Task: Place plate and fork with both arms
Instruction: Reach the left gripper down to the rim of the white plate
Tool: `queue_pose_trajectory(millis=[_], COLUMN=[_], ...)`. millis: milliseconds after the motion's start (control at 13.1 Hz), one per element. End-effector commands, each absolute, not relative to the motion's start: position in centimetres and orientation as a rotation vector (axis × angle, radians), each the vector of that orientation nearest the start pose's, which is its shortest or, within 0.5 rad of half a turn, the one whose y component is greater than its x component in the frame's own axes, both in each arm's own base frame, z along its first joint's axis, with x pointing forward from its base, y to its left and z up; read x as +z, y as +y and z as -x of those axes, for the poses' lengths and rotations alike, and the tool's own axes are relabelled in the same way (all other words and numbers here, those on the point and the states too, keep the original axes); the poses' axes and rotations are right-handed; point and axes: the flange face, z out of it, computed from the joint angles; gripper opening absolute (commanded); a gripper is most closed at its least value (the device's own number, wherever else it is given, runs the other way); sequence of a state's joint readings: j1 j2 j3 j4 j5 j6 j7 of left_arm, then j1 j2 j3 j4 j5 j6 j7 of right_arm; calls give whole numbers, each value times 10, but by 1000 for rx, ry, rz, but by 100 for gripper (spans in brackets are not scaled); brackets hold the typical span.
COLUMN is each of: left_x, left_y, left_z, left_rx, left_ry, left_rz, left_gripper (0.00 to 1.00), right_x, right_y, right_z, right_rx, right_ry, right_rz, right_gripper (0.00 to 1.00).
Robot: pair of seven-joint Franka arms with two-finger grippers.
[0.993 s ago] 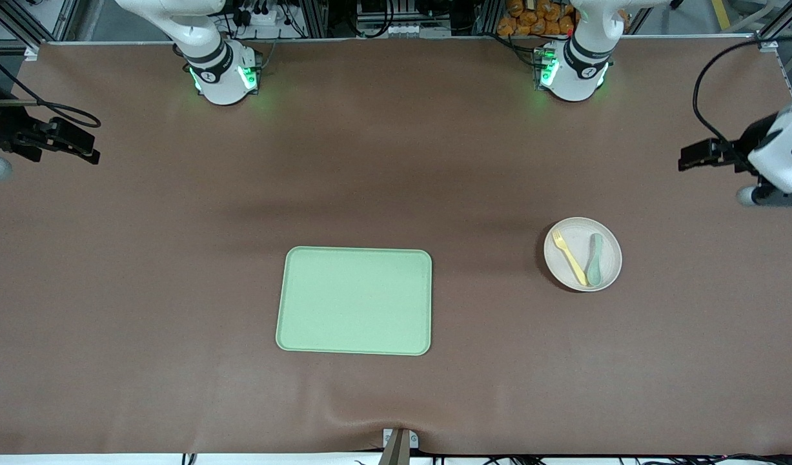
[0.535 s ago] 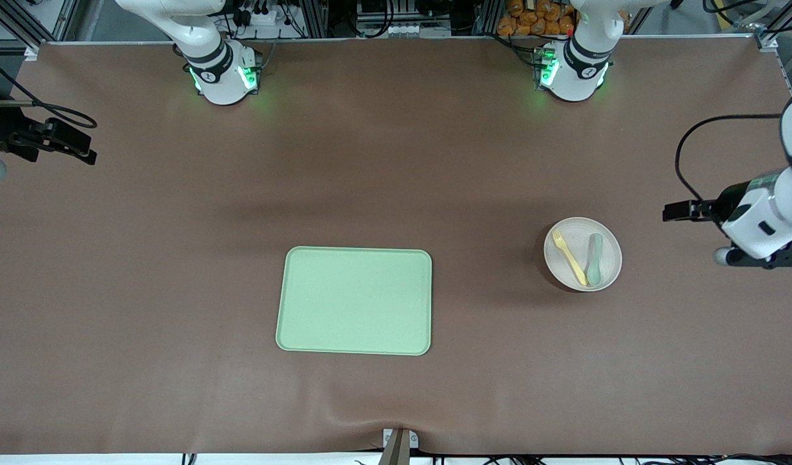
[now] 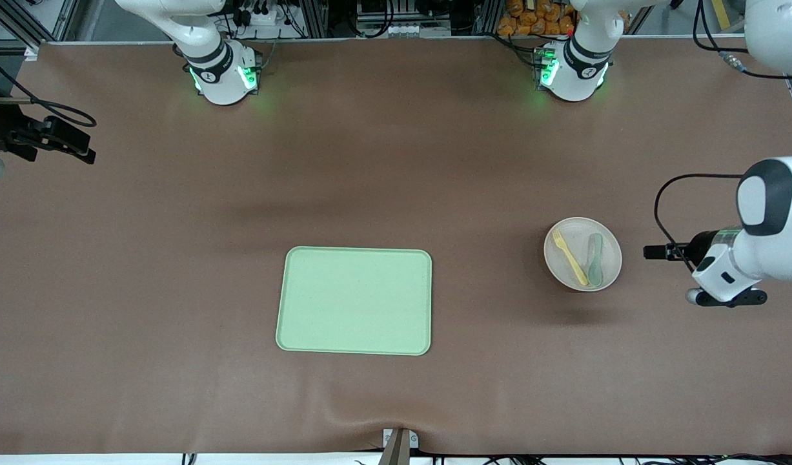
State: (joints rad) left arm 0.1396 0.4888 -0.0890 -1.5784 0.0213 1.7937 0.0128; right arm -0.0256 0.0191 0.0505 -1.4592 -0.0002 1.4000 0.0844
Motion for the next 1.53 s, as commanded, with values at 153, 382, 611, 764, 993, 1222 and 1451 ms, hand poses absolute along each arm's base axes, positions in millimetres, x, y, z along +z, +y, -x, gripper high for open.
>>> queue_pose_trajectory(millis=[153,382,611,764,993,1222,1451], left_x=[275,251,231,218,202,192,186], left_y=[33,31,43,45,46,48,48], left_z=[-624,-627,-624,-618,-609,-607,-605], left_rx=[348,309,327,319,338,363,379], left_ry=[12,51,156,156,160,200,214], left_rz=[3132,3141,3151,3152,3148,3120,3119], left_gripper=[100,100,100,100,100,100,100], right_x=[655,654,654,654,654,655,655], right_y=[13,11,11,11,11,12,12], right_z=[-543,-543,-543,-543,-543,-543,-543], right_rx=[131,133,131,131,131,128,128], right_ry=[88,95,92,92,92,90,90], right_rz=[3127,3125,3125,3125,3125,3125,3125], right_gripper=[100,100,100,100,100,100,100])
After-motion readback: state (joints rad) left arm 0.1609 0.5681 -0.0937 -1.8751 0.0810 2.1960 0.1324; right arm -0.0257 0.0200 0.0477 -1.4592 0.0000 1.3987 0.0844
